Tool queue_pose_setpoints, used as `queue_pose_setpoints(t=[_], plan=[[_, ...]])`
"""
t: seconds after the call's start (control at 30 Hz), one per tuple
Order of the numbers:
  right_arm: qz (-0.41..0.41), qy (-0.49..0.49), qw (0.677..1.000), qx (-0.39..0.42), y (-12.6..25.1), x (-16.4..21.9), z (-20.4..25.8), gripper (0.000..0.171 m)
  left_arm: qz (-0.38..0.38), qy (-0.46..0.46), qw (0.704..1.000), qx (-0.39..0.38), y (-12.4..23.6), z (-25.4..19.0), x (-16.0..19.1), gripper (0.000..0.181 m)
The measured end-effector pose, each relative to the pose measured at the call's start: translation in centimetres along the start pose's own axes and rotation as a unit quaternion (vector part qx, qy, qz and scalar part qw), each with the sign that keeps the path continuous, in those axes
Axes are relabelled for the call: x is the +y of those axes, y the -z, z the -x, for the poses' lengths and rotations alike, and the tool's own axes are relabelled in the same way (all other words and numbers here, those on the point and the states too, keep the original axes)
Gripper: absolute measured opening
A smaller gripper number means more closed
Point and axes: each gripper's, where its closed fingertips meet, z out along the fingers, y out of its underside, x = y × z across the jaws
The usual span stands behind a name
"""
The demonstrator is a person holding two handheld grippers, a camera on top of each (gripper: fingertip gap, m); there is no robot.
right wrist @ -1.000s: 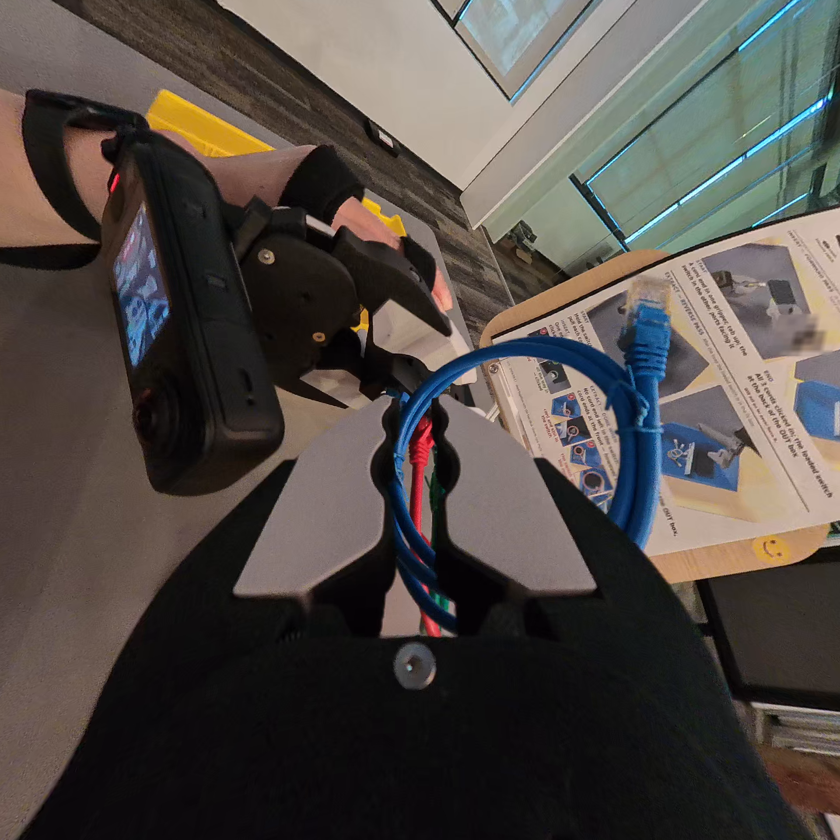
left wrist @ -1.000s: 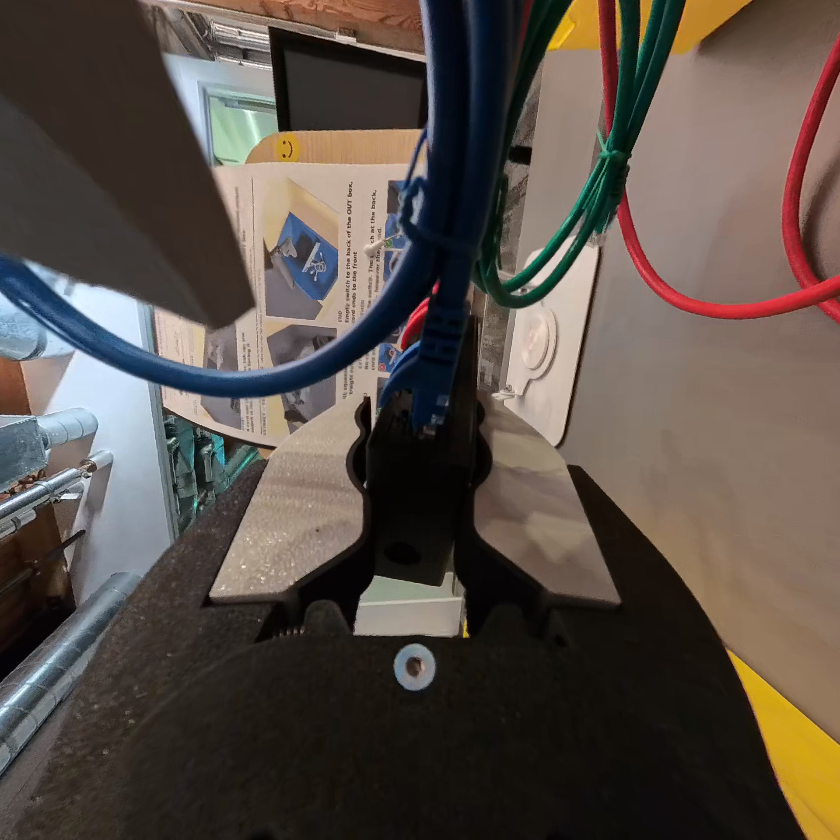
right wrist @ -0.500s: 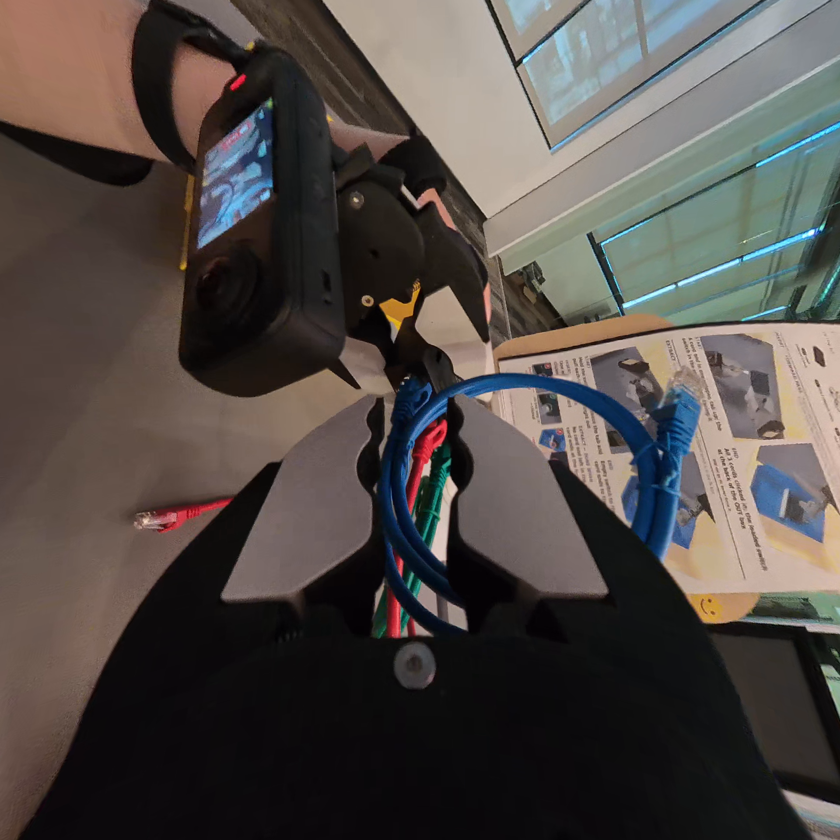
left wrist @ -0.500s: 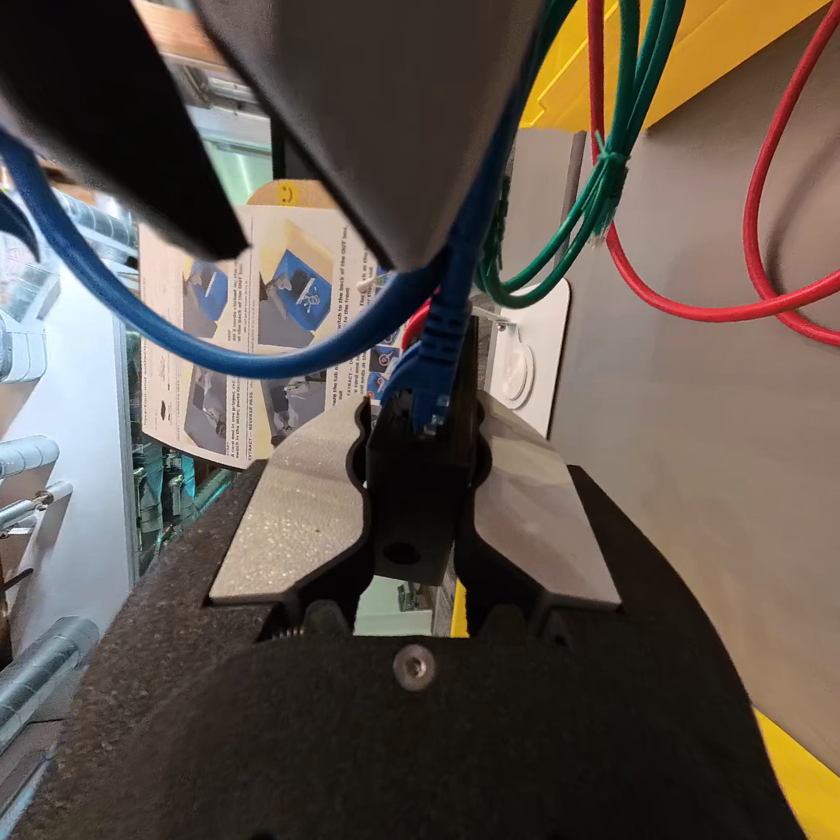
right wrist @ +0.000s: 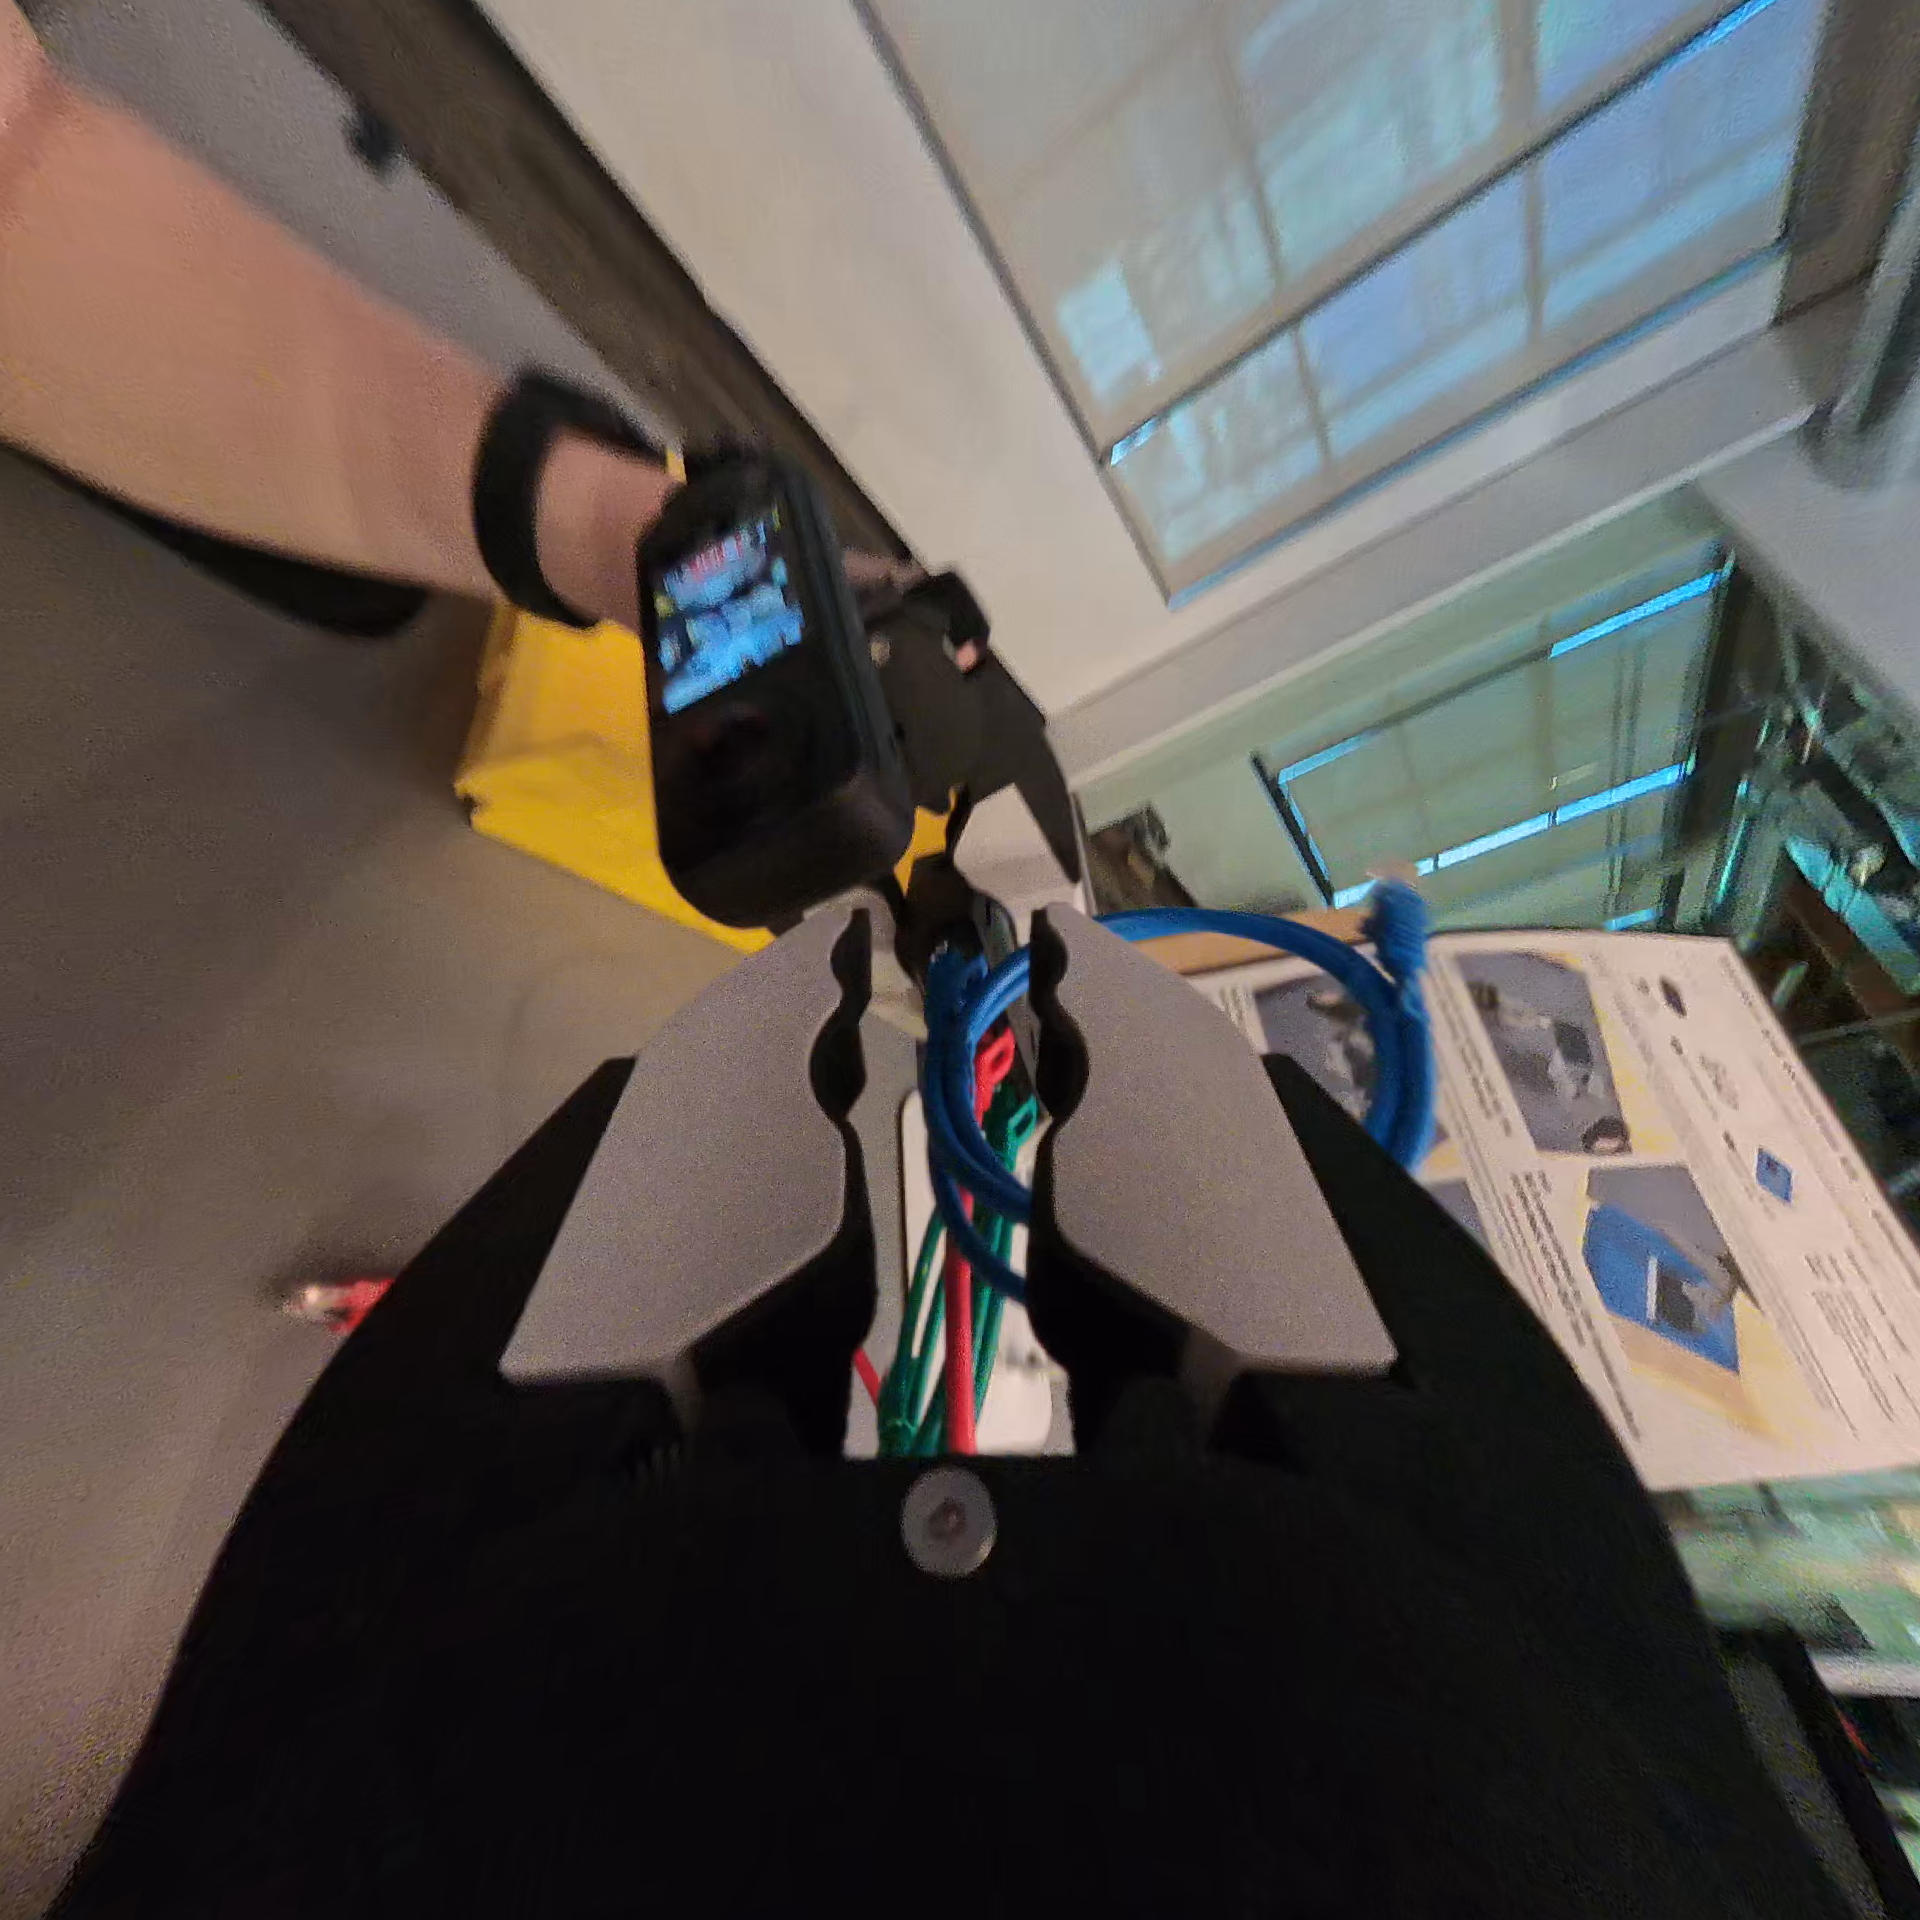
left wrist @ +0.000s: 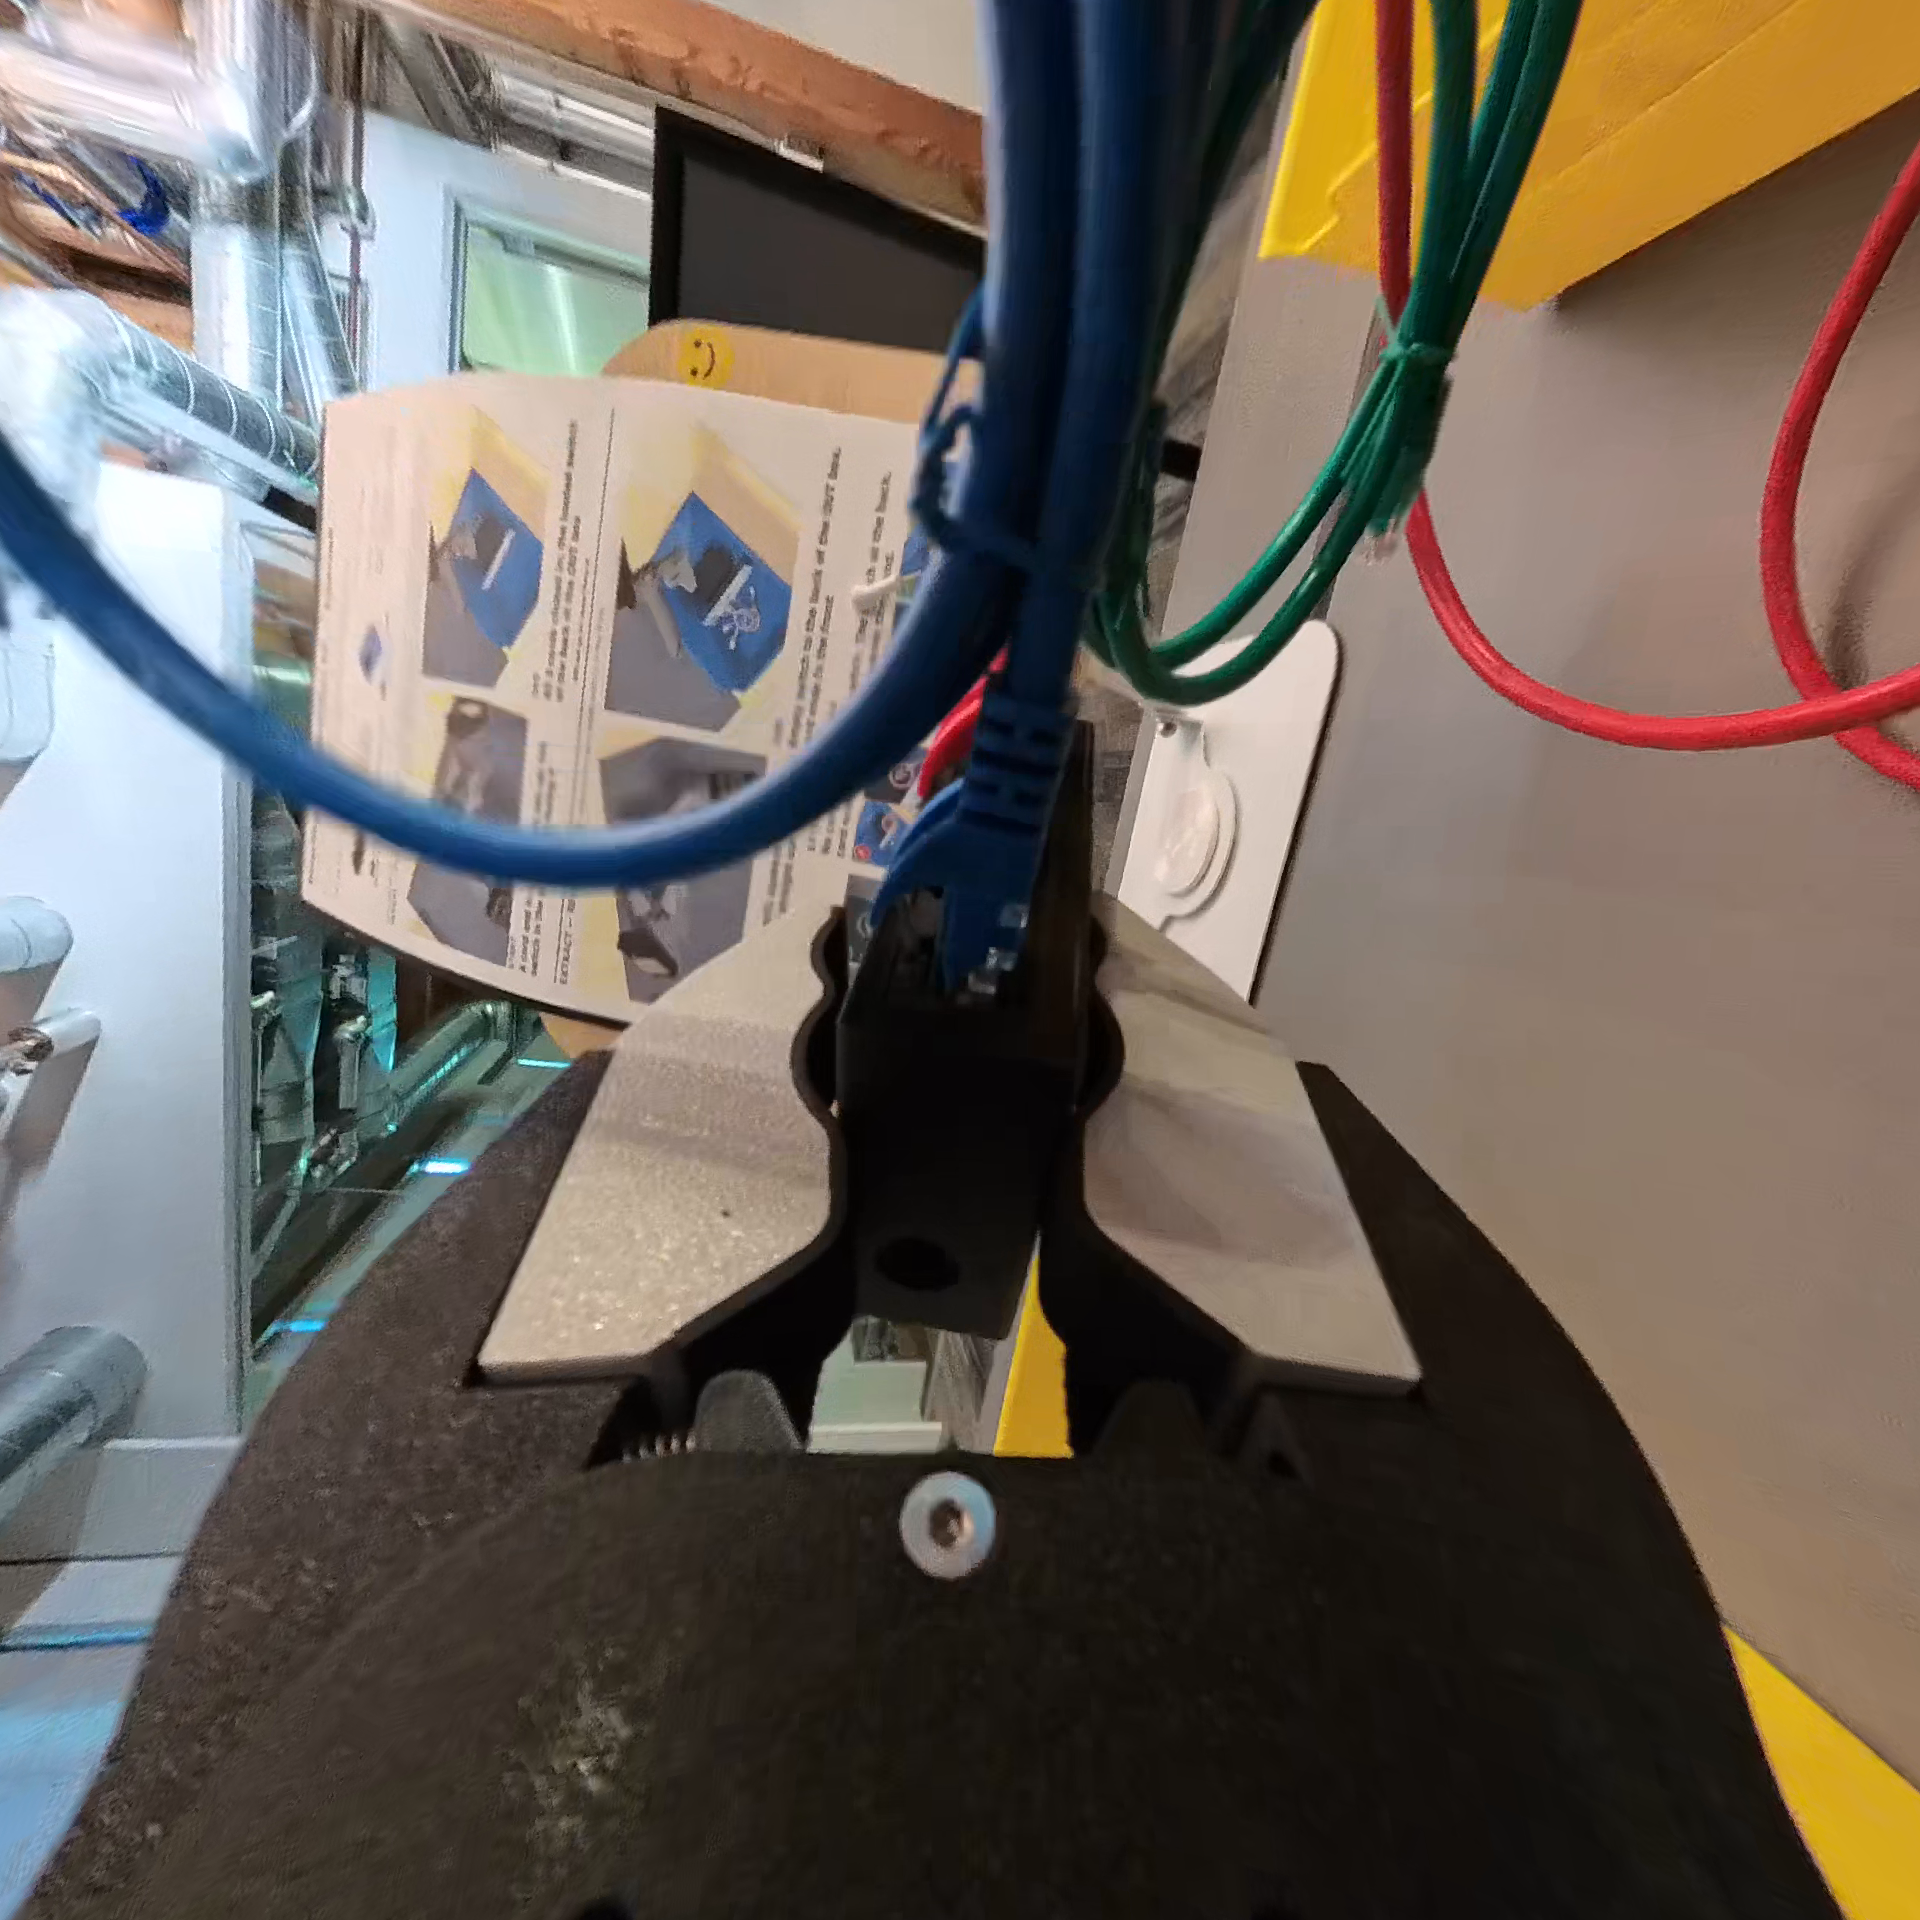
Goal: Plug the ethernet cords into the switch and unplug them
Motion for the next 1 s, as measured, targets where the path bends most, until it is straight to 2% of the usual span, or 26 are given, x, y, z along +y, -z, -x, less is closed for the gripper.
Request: queue_pose_setpoints(t=[0.07, 0.13, 0.27, 0.37, 0.43, 0.53, 0.77, 0.8, 0.83, 0.9, 1.0], plan=[[-0.042, -0.008, 0.999, 0.009, 1.5, -1.5, -0.6, 0.030, 0.005, 0.004, 1.000, -0.004, -0.1, 0.3, 0.6, 0.040], [-0.043, -0.005, 0.999, 0.032, 2.7, -1.6, -1.5, 0.030, 0.003, 0.006, 1.000, -0.010, 0.0, 0.7, 1.0, 0.040], [-0.045, -0.027, 0.996, 0.075, 5.0, 0.0, -4.0, 0.030, -0.012, 0.019, 1.000, -0.020, 0.5, 1.7, 1.2, 0.040], [-0.066, -0.090, 0.991, 0.071, 5.9, 2.1, -5.0, 0.035, -0.021, 0.022, 0.999, -0.028, 1.0, 2.5, 1.3, 0.040], [-0.069, -0.122, 0.989, 0.040, 5.3, 3.3, -4.6, 0.044, -0.021, 0.036, 0.999, -0.022, 1.2, 2.6, 1.3, 0.040], [-0.042, -0.098, 0.994, 0.018, 3.2, 4.7, -3.2, 0.049, -0.028, 0.050, 0.998, -0.020, 1.5, 2.9, 1.2, 0.040], [0.062, -0.095, 0.992, 0.059, -1.4, 8.7, -3.3, 0.048, -0.032, 0.040, 0.998, -0.027, 2.1, 3.1, 0.2, 0.040], [0.085, -0.091, 0.990, 0.061, -1.8, 9.2, -3.2, 0.047, -0.033, 0.037, 0.998, -0.027, 2.2, 3.1, 0.0, 0.040], [0.104, -0.086, 0.989, 0.061, -2.0, 9.5, -3.0, 0.039, -0.035, 0.033, 0.998, -0.027, 2.3, 3.0, -0.2, 0.040], [0.122, -0.067, 0.988, 0.072, -2.2, 9.6, -3.2, 0.011, -0.036, 0.028, 0.999, -0.030, 2.4, 3.0, -0.6, 0.040], [0.110, -0.064, 0.988, 0.087, -2.0, 9.0, -3.7, 0.010, -0.043, 0.034, 0.998, -0.041, 2.6, 3.4, -0.9, 0.040]])
